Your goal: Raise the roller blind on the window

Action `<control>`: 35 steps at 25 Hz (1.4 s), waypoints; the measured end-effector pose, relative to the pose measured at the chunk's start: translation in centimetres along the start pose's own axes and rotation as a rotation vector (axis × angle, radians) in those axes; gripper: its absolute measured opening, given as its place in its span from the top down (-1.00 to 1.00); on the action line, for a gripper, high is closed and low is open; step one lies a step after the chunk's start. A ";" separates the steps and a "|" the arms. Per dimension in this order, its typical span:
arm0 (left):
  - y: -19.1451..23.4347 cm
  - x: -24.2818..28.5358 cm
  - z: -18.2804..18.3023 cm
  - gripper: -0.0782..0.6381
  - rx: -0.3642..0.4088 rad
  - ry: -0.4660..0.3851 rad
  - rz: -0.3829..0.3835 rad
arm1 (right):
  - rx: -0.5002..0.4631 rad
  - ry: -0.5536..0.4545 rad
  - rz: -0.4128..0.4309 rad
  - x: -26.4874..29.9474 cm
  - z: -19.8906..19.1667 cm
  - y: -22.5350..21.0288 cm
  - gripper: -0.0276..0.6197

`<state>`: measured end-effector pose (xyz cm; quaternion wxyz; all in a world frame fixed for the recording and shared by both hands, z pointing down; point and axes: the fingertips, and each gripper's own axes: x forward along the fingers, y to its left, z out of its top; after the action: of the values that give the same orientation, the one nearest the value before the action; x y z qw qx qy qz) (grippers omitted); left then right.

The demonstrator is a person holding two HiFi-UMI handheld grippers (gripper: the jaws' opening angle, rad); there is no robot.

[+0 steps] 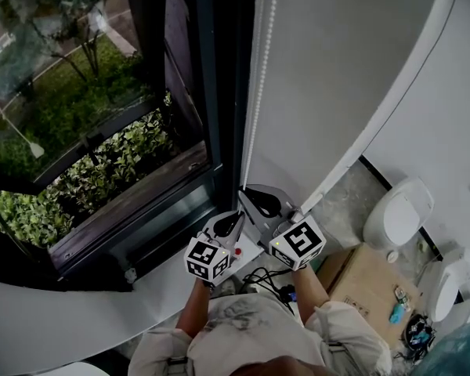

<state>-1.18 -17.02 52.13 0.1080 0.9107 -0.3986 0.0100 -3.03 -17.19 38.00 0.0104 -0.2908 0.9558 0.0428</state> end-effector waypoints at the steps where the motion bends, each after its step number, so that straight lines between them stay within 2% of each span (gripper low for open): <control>1: 0.0 0.0 -0.3 0.71 -0.003 0.005 0.001 | 0.004 0.004 0.000 0.0 -0.3 0.1 0.88; 15: 0.3 -0.3 -3.3 0.71 -0.027 0.048 0.005 | 0.042 0.033 -0.007 -0.5 -3.1 0.7 0.88; 20: -0.1 -0.6 -3.4 0.71 -0.017 0.068 -0.011 | 0.029 0.040 -0.009 -0.6 -3.2 0.7 0.88; 24: -0.1 -1.2 -2.9 0.70 0.022 0.087 0.006 | 0.026 0.041 -0.011 -0.8 -3.0 0.5 0.88; 30: -0.3 -2.8 2.0 0.57 0.055 -0.001 0.012 | 0.024 0.037 -0.011 -0.9 -3.1 0.2 0.88; 35: -1.1 -3.8 8.6 0.56 0.145 -0.088 0.007 | 0.022 0.036 -0.007 -0.9 -3.0 0.1 0.88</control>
<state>-3.55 -15.25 43.09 0.0243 0.9143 -0.4043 -0.0007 -2.38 -16.89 41.08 -0.0034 -0.2945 0.9553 0.0270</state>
